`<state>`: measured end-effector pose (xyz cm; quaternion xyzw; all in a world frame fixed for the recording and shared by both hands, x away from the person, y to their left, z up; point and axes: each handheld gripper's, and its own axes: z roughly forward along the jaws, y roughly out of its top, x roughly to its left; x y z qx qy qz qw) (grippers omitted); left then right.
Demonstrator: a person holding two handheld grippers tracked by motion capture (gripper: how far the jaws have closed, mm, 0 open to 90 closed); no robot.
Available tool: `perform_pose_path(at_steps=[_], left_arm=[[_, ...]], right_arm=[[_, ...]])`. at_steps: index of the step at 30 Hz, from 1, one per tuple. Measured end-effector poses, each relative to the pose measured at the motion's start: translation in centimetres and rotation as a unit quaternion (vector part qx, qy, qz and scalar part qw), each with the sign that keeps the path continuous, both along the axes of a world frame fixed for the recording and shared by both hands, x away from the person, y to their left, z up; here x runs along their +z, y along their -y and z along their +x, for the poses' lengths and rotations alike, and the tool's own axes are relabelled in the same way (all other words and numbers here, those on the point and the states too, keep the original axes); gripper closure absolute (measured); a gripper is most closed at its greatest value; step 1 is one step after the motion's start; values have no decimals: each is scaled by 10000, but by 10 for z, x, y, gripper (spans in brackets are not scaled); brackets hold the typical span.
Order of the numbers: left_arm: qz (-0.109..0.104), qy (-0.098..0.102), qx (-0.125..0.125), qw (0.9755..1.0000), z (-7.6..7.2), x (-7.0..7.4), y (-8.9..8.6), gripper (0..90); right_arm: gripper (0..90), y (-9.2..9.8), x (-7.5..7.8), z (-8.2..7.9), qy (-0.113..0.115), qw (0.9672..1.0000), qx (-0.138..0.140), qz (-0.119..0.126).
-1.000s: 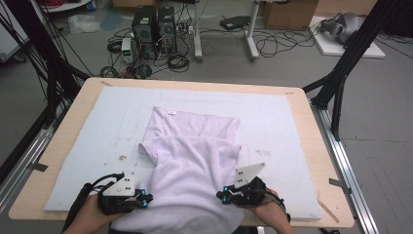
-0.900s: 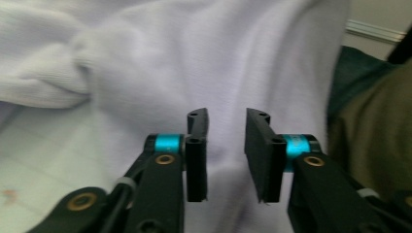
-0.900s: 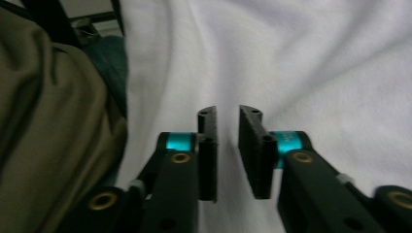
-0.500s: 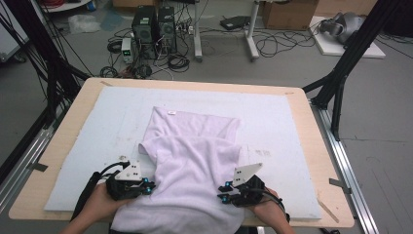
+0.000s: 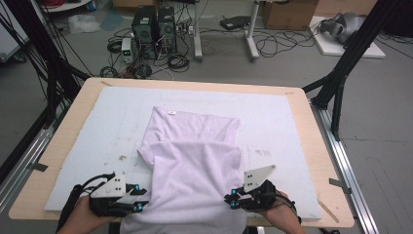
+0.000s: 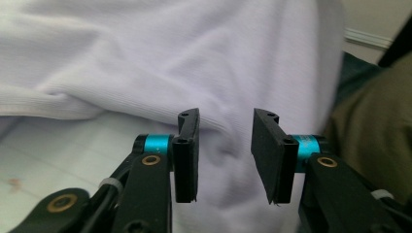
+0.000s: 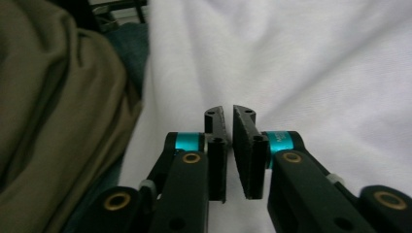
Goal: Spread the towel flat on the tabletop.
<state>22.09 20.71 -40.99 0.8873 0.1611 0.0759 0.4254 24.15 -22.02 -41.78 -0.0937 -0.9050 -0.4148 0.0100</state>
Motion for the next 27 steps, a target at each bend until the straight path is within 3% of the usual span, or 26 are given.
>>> perform_pose_path(at_steps=[6, 9, 10, 14, 19, 23, 25, 27], left_arm=[[38, 89, 514, 9986, 37, -8, 4, 709], [-4, 136, 638, 9979, 51, -9, 3, 853], [-3, 136, 696, 9975, 54, -9, 5, 862], [55, 193, 886, 9959, 68, -12, 10, 855], [430, 36, 1291, 9907, 85, -27, 13, 764], [332, -203, 1369, 9898, 91, -30, 13, 719], [309, -231, 1255, 9913, 90, -30, 14, 809], [411, -111, 1233, 9915, 87, -29, 17, 872]], right_arm=[[734, -6, -10, 19, 59, 9992, -395, -13], [718, -9, -16, 29, 105, 9983, -568, -90], [716, -10, -18, 32, 123, 9981, -592, -125], [707, -9, -23, 40, 111, 9969, -707, -318], [692, -8, -26, 39, 160, 9966, -768, -269], [687, -8, -27, 37, 113, 9964, -807, -217], [687, -8, -27, 38, 114, 9965, -800, -191], [686, -8, -28, 38, 136, 9964, -813, -185]])
